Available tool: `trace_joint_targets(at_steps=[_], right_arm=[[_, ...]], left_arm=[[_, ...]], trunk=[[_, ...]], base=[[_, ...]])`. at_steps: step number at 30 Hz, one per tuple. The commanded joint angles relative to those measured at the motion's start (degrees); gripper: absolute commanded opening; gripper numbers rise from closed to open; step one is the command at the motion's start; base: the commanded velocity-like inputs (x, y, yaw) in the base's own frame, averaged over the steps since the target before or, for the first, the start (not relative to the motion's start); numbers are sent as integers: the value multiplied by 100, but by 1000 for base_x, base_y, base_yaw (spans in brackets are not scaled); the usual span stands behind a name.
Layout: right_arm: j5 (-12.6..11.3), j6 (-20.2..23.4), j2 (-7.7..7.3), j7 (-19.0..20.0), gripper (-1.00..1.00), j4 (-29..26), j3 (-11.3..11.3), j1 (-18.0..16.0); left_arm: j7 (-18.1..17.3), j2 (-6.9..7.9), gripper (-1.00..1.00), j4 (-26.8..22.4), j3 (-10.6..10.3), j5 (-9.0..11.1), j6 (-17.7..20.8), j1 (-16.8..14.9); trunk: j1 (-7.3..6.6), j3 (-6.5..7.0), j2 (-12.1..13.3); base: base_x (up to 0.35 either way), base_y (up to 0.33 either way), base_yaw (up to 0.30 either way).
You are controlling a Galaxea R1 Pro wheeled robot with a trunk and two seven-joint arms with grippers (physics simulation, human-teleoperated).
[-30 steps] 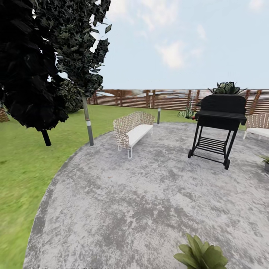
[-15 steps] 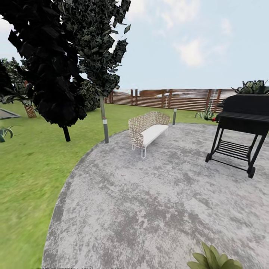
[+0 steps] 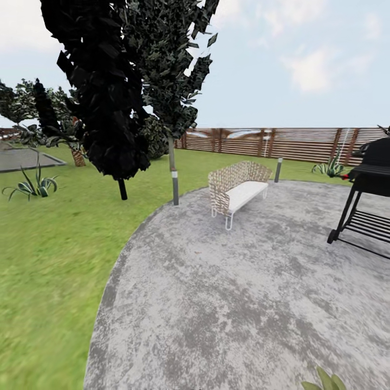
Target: Pick up the pesticide atomizer in the garden and spray insectifuge to fully cover both potted plants in the garden.
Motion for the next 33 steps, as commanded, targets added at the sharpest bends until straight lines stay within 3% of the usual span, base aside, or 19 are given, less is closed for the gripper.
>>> trace_joint_targets(at_steps=[1,14,17,18,21,33], right_arm=[[7,-16,0,-1,100,1,2,-2],[7,-16,0,-6,100,10,-5,-2],[7,-16,0,-9,100,10,-1,-2],[7,-20,0,-10,100,10,-3,-2],[7,-21,0,-10,100,10,-6,-2],[8,-16,0,-10,100,10,-10,-2]], left_arm=[[-1,-3,100,7,9,6,-20,-5],[25,23,100,7,26,13,-2,-5],[11,32,100,7,264,7,-16,-5],[4,29,100,7,381,-1,-21,-5],[1,12,100,7,471,-29,-24,-4],[-1,-9,100,7,464,-77,-26,-5]], trunk=[[-1,-8,-3],[-1,-36,-3],[-1,-44,-3],[-1,-47,-3],[-1,-58,-3],[-1,-103,-3]], base=[[-58,195,278],[-87,286,278],[-56,257,278],[-19,107,278],[-8,47,277],[-1,4,276]])
